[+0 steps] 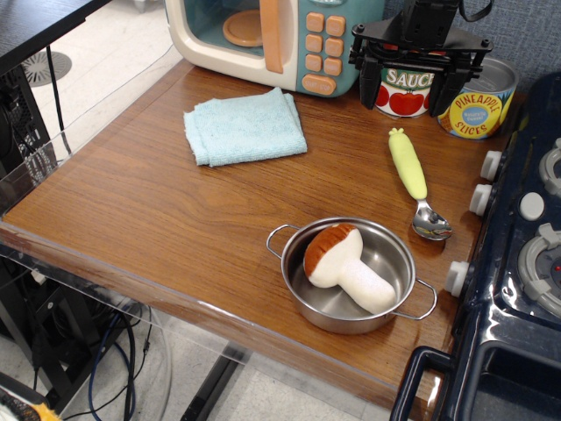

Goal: Place the mushroom on the left edge of the table.

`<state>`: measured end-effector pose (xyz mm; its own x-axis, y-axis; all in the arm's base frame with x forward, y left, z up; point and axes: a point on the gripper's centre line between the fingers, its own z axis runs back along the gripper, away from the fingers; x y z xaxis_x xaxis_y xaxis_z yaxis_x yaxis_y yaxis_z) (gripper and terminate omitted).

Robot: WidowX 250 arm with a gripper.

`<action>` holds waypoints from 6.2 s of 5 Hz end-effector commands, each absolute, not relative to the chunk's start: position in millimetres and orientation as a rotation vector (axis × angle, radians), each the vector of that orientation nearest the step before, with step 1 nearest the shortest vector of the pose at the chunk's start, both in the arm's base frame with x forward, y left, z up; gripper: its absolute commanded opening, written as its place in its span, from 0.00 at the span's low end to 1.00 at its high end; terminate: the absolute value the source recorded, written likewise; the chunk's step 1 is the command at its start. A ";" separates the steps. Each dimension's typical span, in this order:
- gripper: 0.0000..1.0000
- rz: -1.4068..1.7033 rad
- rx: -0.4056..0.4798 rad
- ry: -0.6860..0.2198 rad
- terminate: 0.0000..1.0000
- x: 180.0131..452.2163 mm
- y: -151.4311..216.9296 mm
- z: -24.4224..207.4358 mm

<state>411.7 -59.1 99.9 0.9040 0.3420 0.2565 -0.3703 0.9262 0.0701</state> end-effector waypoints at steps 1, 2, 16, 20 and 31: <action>1.00 0.369 0.118 -0.243 0.00 411.7 -59.1 99.9; 1.00 0.357 0.105 -0.244 0.00 397.0 -55.9 107.2; 0.00 0.122 0.130 -0.147 0.00 286.6 -57.9 49.5; 0.00 0.291 0.065 -0.233 0.00 266.5 16.5 114.2; 1.00 0.858 0.235 -0.110 0.00 235.3 200.4 83.7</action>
<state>245.9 194.1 63.2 0.6627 0.7373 0.1311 -0.7478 0.6421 0.1687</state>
